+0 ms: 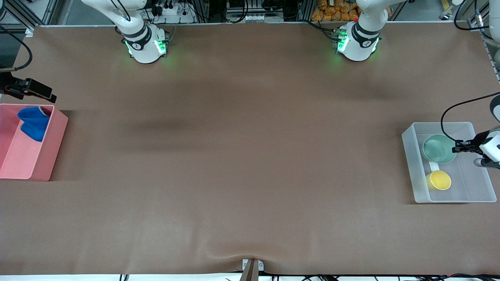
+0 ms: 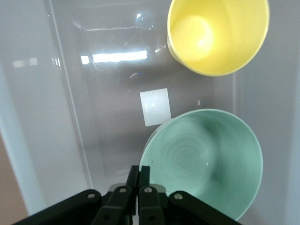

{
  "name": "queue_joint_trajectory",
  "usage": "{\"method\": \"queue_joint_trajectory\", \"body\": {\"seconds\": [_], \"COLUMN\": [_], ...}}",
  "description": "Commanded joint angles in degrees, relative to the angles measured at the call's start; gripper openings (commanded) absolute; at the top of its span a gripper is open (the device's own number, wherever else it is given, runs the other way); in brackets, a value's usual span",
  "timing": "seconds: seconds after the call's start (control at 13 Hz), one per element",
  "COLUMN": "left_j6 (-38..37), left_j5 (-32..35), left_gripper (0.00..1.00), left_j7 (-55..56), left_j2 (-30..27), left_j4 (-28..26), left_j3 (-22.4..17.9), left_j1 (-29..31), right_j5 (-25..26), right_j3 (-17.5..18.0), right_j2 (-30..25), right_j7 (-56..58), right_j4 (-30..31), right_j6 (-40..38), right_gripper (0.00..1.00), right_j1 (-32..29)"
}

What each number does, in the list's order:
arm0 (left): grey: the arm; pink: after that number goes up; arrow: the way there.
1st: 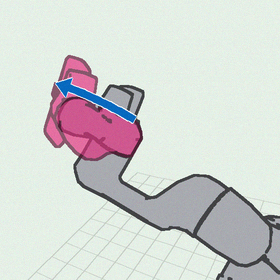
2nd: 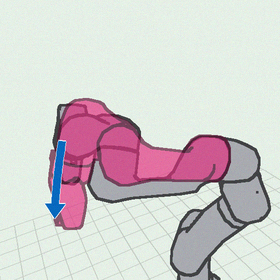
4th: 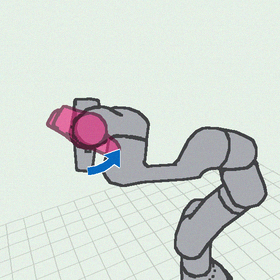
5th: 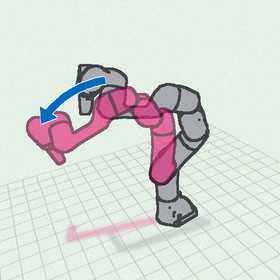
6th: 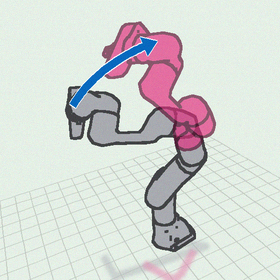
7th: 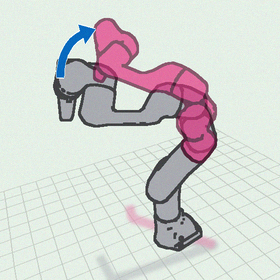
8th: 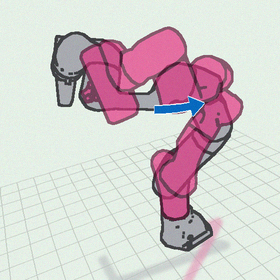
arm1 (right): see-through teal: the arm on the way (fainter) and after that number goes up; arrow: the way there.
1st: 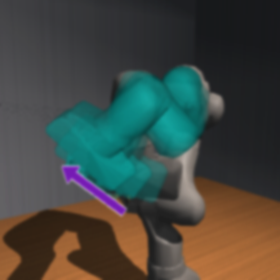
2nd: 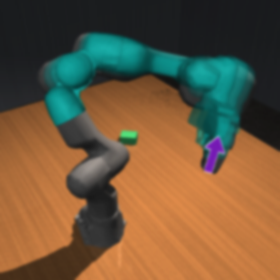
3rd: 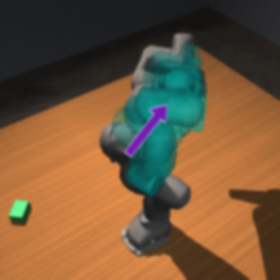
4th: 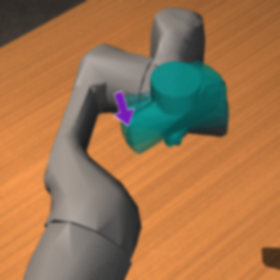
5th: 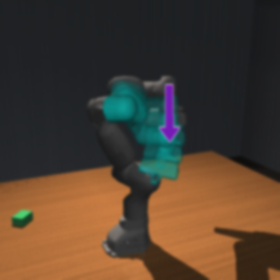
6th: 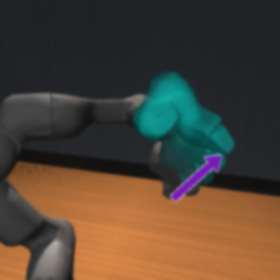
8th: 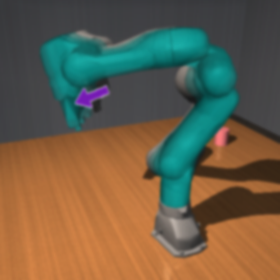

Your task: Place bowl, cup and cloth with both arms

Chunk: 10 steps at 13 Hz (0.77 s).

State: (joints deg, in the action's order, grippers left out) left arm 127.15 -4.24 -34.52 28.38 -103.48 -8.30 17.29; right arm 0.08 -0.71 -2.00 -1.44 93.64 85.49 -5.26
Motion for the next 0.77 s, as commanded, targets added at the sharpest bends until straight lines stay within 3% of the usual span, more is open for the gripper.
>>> {"method": "queue_joint_trajectory", "body": {"seconds": [0.0, 0.46, 0.69], "left_j6": [6.1, 10.2, 10.4], "left_j5": [0.5, 0.5, 0.5], "left_gripper": [0.00, 0.03, 0.47], "left_j7": [-1.2, -2.9, -3.1], "left_j2": [-2.5, 0.0, 0.1], "left_j4": [-6.0, -6.7, -5.9], "left_j3": [0.4, 0.4, 0.4], "left_j1": [0.4, 0.5, 0.1], "right_j5": [-0.7, -0.7, -0.5], "right_j3": [0.1, 0.3, 0.3], "right_j2": [0.1, -0.1, -0.1], "right_j7": [0.6, 0.6, 0.6], "right_j4": [-0.8, -1.0, -1.0], "right_j6": [-0.1, 0.2, 0.2], "right_gripper": [1.00, 1.00, 1.00], "right_j1": [-0.5, -0.3, -0.3]}}
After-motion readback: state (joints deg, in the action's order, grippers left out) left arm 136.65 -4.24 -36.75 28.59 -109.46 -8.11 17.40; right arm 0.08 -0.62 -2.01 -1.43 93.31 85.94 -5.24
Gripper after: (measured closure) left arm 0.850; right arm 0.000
